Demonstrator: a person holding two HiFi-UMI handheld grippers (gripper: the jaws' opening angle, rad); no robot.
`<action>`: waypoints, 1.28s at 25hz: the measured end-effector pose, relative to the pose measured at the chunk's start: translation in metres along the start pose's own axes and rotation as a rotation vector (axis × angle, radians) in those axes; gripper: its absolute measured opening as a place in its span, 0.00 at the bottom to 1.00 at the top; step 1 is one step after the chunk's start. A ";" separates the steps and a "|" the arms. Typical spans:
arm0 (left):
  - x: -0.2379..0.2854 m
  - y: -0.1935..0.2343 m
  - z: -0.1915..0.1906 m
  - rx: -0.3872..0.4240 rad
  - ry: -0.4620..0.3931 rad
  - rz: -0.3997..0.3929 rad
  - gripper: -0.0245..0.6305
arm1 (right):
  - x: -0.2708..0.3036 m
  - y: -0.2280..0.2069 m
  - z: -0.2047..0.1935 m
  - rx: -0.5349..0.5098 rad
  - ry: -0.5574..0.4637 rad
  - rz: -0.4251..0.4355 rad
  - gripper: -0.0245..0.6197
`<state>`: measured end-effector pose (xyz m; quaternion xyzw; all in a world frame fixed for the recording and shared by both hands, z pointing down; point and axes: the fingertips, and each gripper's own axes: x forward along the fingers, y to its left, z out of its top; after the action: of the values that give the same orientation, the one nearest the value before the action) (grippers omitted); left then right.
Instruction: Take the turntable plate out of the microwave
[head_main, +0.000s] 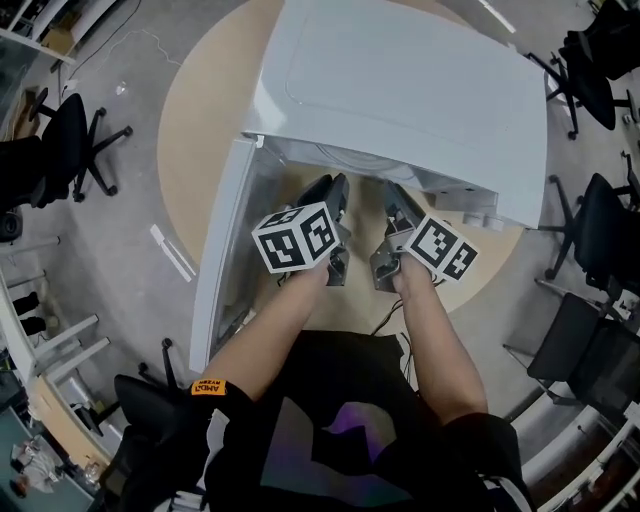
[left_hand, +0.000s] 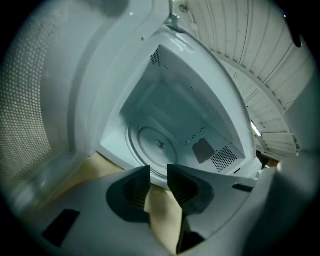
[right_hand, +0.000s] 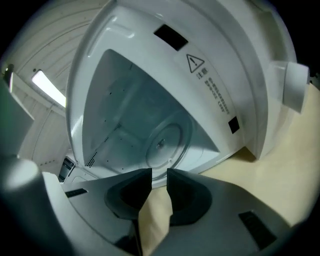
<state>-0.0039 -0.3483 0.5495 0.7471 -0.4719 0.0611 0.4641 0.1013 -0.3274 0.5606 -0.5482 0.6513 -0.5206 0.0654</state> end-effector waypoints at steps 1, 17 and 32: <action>0.005 0.002 0.001 -0.010 0.003 0.005 0.24 | 0.004 -0.003 0.000 0.014 0.002 0.000 0.16; 0.039 0.020 0.006 -0.085 0.038 0.027 0.24 | 0.043 -0.024 0.005 0.193 -0.007 -0.021 0.16; 0.046 0.020 0.003 -0.136 0.039 0.008 0.24 | 0.045 -0.030 0.014 0.330 -0.063 0.021 0.16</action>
<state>0.0048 -0.3832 0.5854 0.7109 -0.4687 0.0451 0.5225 0.1125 -0.3669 0.5981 -0.5392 0.5605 -0.6022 0.1803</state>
